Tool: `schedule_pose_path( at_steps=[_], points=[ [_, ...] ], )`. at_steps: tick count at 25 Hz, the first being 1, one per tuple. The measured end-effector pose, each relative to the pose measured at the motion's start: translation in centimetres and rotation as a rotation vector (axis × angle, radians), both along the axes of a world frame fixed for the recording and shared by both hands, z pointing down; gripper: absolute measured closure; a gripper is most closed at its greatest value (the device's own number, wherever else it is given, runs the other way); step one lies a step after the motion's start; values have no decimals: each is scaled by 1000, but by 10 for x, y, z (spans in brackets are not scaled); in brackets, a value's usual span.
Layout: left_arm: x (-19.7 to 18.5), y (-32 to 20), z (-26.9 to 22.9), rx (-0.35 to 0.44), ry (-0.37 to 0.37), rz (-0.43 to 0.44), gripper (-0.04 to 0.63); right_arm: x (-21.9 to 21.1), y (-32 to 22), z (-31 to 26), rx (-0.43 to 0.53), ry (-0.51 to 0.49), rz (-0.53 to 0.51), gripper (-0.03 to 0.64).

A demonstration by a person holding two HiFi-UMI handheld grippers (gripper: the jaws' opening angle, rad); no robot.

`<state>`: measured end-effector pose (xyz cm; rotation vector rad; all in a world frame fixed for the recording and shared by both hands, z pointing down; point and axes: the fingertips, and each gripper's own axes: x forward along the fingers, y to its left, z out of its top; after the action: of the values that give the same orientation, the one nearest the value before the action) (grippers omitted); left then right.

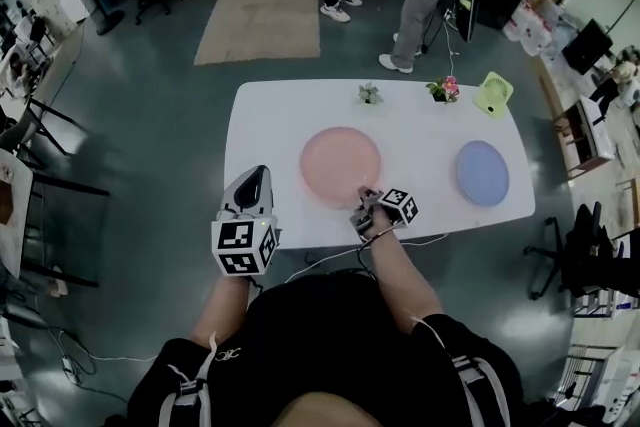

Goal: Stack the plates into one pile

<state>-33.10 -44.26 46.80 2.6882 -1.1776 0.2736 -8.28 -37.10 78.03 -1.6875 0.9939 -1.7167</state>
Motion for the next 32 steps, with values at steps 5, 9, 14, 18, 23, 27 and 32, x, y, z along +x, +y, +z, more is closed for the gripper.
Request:
schedule_pose_path(
  at_steps=[5, 9, 14, 18, 23, 27, 32],
  points=[
    [14, 4, -4, -7, 11, 70, 583, 4, 13, -21, 35, 31, 30, 534],
    [38, 11, -9, -10, 17, 138, 583, 16, 29, -44, 106, -9, 108, 536],
    [79, 26, -8, -29, 25, 271, 583, 46, 68, -76, 174, 9, 244, 535],
    [125, 40, 2, -42, 33, 385, 583, 78, 104, -92, 226, 21, 366, 535],
    [207, 81, -2, -47, 35, 574, 583, 132, 177, -117, 251, 57, 565, 535],
    [270, 125, -1, -39, 35, 706, 583, 172, 234, -126, 244, 111, 667, 535],
    [348, 178, 1, -21, 43, 798, 583, 229, 291, -124, 255, 119, 753, 535]
  ],
)
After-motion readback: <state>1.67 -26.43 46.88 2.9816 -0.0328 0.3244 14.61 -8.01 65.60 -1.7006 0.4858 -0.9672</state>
